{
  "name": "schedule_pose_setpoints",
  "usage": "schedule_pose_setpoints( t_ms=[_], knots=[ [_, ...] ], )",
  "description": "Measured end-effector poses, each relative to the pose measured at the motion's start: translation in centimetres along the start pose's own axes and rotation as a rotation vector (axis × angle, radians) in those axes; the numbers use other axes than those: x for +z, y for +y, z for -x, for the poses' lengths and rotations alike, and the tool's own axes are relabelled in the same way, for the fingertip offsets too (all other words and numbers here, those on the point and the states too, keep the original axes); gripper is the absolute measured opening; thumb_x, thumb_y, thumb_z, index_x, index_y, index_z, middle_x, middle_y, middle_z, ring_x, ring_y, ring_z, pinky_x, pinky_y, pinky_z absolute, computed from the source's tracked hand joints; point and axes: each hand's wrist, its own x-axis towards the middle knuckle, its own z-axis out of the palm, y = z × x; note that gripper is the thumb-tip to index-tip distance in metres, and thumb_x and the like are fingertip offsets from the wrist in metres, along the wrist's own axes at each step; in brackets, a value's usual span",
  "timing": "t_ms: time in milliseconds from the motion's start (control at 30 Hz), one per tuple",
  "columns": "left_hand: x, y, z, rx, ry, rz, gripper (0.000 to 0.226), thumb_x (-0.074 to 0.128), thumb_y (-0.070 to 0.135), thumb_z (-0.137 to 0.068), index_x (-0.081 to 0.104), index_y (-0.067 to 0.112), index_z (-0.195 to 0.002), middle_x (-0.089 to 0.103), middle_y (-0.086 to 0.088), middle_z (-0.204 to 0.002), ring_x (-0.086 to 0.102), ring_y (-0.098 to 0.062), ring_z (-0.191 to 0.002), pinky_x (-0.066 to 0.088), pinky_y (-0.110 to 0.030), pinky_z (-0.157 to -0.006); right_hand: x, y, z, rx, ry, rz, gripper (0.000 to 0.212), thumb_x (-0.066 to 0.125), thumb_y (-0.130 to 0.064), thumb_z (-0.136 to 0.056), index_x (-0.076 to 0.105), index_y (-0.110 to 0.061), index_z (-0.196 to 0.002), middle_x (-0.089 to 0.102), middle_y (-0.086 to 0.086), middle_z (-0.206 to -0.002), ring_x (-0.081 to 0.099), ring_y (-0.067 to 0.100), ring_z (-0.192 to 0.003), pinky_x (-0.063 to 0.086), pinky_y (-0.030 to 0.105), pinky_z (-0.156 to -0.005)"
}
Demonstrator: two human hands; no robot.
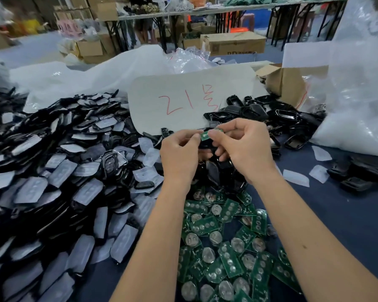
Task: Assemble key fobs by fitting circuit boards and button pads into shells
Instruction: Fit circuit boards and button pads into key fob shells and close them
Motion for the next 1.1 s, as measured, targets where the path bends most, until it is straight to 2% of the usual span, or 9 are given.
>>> schedule_pose_setpoints(
  t_ms=[167, 467, 700, 767, 900, 1100],
  knots=[
    [-0.4, -0.4, -0.4, -0.066, -0.019, 0.076, 0.028, 0.051, 0.007, -0.104, 0.077, 0.004, -0.094, 0.077, -0.018, -0.079, 0.07, -0.024, -0.055, 0.06, -0.032, -0.061, 0.4, 1.2, 0.4, 0.0, 0.003, -0.024, 0.014, 0.086, -0.017, -0.085, 0.074, -0.011, -0.091, 0.073, 0.013, -0.067, 0.066, 0.022, -0.048, 0.051, 0.026, -0.043],
    [-0.5, -0.5, -0.4, -0.065, 0.005, 0.042, 0.029, 0.05, 0.009, -0.105, 0.077, 0.009, -0.095, 0.077, -0.011, -0.077, 0.072, -0.024, -0.055, 0.059, -0.03, -0.059, 0.5, 1.6, 0.4, 0.001, 0.029, 0.068, 0.014, 0.086, -0.018, -0.085, 0.073, -0.014, -0.09, 0.074, 0.007, -0.067, 0.066, 0.019, -0.047, 0.049, 0.025, -0.042],
    [-0.7, -0.7, -0.5, -0.043, -0.01, 0.012, 0.029, 0.051, 0.01, -0.105, 0.078, 0.008, -0.095, 0.076, -0.015, -0.091, 0.071, -0.023, -0.053, 0.061, -0.029, -0.058, 0.3, 1.8, 0.3, 0.046, 0.028, 0.083, 0.007, 0.082, -0.018, -0.087, 0.078, -0.019, -0.082, 0.073, 0.006, -0.064, 0.063, 0.016, -0.047, 0.047, 0.023, -0.042],
    [-0.7, -0.7, -0.5, -0.025, -0.017, 0.003, 0.027, 0.053, 0.011, -0.104, 0.078, 0.011, -0.094, 0.076, -0.014, -0.091, 0.072, -0.023, -0.055, 0.062, -0.033, -0.061, 0.3, 1.8, 0.3, 0.043, 0.034, 0.095, 0.007, 0.082, -0.018, -0.086, 0.076, -0.018, -0.083, 0.073, 0.005, -0.064, 0.064, 0.016, -0.047, 0.047, 0.022, -0.042],
    [-0.6, -1.0, -0.3, 0.023, -0.028, -0.056, 0.013, 0.069, 0.009, -0.095, 0.078, 0.017, -0.092, 0.078, 0.0, -0.083, 0.075, -0.022, -0.061, 0.065, -0.038, -0.07, 0.2, 1.7, 0.4, 0.062, 0.047, 0.096, 0.011, 0.083, -0.018, -0.086, 0.073, -0.013, -0.086, 0.074, 0.005, -0.065, 0.065, 0.015, -0.047, 0.047, 0.023, -0.042],
    [-0.9, -0.9, -0.2, 0.047, -0.049, -0.065, 0.016, 0.074, 0.006, -0.092, 0.08, 0.021, -0.091, 0.078, -0.005, -0.085, 0.075, -0.022, -0.061, 0.065, -0.037, -0.071, -0.2, 1.5, 0.4, 0.104, 0.012, 0.068, 0.013, 0.084, -0.016, -0.087, 0.073, -0.009, -0.081, 0.072, 0.008, -0.062, 0.059, 0.014, -0.044, 0.043, 0.021, -0.04]
  ],
)
